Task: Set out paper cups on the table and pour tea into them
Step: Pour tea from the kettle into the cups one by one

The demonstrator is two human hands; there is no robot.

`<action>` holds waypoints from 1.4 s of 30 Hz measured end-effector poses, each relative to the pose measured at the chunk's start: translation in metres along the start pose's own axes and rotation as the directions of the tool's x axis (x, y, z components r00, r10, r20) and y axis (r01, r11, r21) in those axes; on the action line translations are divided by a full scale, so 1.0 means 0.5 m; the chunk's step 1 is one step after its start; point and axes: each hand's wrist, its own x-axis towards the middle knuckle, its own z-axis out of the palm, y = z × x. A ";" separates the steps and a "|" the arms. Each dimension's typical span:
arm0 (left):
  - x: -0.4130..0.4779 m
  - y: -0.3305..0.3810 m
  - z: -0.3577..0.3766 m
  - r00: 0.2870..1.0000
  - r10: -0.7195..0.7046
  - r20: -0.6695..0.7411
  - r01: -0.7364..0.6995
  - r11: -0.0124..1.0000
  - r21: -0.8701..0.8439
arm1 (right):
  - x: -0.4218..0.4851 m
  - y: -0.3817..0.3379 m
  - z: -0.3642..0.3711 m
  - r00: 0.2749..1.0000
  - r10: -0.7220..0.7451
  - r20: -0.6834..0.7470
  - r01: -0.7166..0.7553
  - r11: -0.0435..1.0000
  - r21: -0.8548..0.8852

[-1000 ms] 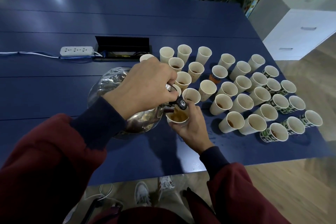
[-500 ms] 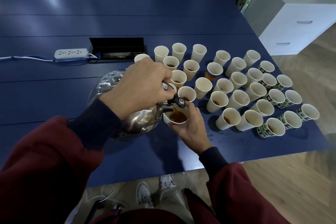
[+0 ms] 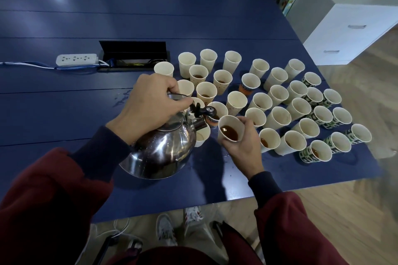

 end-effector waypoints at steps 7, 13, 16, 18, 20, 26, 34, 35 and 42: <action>0.003 -0.024 -0.009 0.998 -0.058 -0.013 0.058 0.998 0.012 | 0.021 0.062 0.014 0.994 0.077 0.081 -0.063 0.985 -0.159; 0.003 -0.037 -0.017 0.991 -0.130 -0.011 0.130 0.991 0.011 | 0.033 0.074 0.042 0.976 0.146 0.164 -0.105 0.966 -0.237; 0.002 -0.038 -0.028 0.989 -0.149 0.021 0.149 0.989 0.016 | 0.034 0.081 0.046 0.963 0.184 0.194 -0.125 0.951 -0.284; 0.000 -0.038 -0.036 0.987 -0.153 0.044 0.152 0.988 0.009 | 0.031 0.078 0.043 0.956 0.197 0.219 -0.125 0.944 -0.306; -0.004 -0.041 -0.044 0.986 -0.151 0.068 0.151 0.988 -0.004 | 0.028 0.060 0.040 0.964 0.155 0.216 -0.073 0.935 -0.346; -0.009 -0.044 -0.067 0.988 -0.129 0.080 0.133 0.990 -0.042 | 0.028 0.002 0.081 0.965 -0.192 0.179 0.252 0.869 -0.426; -0.034 -0.057 -0.105 0.993 -0.107 0.049 0.110 0.991 -0.076 | 0.049 -0.012 0.166 0.924 -0.045 0.381 0.221 0.873 -0.434; -0.038 -0.058 -0.108 0.995 -0.095 0.030 0.097 0.992 -0.079 | 0.052 -0.009 0.172 0.913 -0.024 0.408 0.220 0.870 -0.441; -0.068 -0.073 -0.129 0.993 -0.114 -0.031 0.107 0.979 -0.175 | 0.041 -0.027 0.169 0.950 0.011 0.311 0.062 0.973 -0.223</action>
